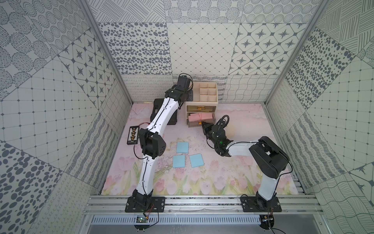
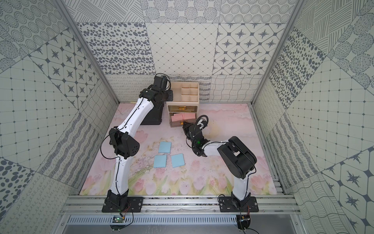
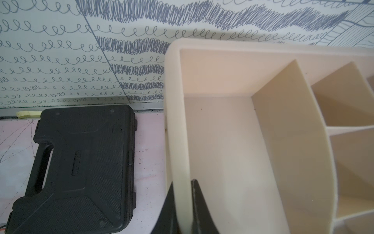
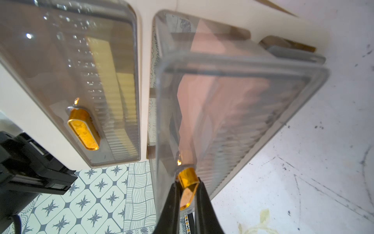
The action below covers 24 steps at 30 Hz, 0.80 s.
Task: Please put the sticky notes in the drawer by color
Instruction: Close the drawer in the storage box.
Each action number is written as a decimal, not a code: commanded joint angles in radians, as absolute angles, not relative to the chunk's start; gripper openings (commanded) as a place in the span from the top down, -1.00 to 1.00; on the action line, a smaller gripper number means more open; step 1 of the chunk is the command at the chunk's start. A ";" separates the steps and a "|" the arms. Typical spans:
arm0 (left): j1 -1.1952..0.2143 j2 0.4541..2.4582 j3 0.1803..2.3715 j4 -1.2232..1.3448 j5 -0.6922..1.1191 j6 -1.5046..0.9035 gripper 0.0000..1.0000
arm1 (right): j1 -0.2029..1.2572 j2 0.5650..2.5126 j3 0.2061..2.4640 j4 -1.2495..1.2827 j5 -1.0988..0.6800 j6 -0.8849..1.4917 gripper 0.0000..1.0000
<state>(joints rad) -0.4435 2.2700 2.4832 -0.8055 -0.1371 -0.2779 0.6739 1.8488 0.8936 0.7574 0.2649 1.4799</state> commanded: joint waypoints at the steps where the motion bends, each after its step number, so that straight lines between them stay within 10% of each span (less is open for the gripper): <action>1: -0.473 2.253 2.471 -1.086 0.089 -0.245 1.00 | 0.646 1.796 0.901 0.906 0.398 1.421 1.00; 6: -0.479 2.232 2.399 -1.057 0.100 -0.266 1.00 | 0.646 1.783 0.901 0.854 0.348 1.407 0.92; 13: -0.492 2.229 2.384 -1.084 0.084 -0.292 1.00 | 0.637 1.741 0.855 0.849 0.287 1.347 -0.50; 24: -0.494 2.231 2.387 -1.101 0.067 -0.323 1.00 | 0.638 1.488 0.848 0.632 0.173 1.111 -0.55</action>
<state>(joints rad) -0.4679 2.2288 2.4008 -0.8005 -0.1234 -0.3103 0.6434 1.5852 0.8295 0.5659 0.1905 1.2041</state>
